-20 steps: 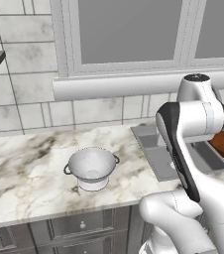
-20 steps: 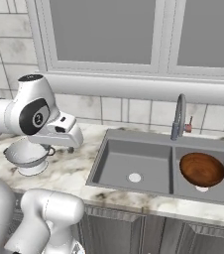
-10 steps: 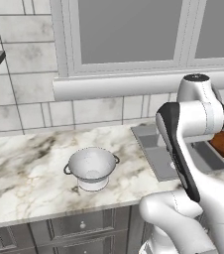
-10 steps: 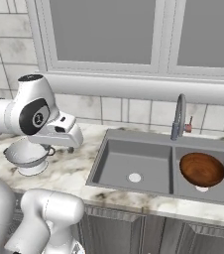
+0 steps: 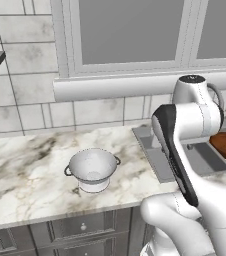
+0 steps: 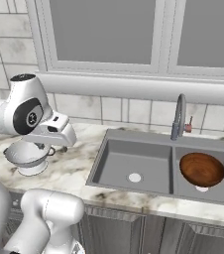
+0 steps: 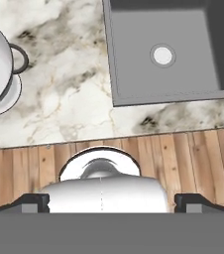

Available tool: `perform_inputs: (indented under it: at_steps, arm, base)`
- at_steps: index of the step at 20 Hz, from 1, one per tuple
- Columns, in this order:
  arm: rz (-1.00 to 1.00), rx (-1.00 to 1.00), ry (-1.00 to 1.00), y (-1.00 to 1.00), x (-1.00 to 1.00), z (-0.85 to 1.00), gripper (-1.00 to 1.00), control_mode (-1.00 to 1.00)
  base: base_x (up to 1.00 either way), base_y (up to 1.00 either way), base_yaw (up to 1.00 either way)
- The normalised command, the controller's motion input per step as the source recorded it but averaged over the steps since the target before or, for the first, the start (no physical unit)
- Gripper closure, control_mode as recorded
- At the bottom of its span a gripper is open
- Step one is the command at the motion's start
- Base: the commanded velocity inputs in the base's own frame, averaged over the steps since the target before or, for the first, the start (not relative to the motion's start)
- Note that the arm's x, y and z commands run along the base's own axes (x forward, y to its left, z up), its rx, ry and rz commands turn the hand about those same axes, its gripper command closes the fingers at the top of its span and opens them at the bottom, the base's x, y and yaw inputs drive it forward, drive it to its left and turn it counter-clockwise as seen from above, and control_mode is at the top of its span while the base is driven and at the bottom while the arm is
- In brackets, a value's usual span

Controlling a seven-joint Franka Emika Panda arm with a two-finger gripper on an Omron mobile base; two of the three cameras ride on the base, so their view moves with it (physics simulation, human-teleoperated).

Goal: Place the colander in the left basin and the bowl in the right basin of the sink.

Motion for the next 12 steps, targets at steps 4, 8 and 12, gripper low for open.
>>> perform_inputs:
  at_steps: [4,8,12]
  arm:
    - [-0.01,0.02,-0.03,0.42,0.07,0.00,-1.00,-1.00]
    - [-0.01,0.11,0.00,0.21,0.27,-0.01,-1.00,-1.00]
    - [-0.02,0.09,-0.01,0.28,0.25,-0.09,-1.00,-1.00]
  base:
    - [0.00,0.00,0.00]
    - [0.00,0.00,0.00]
    - [0.00,0.00,0.00]
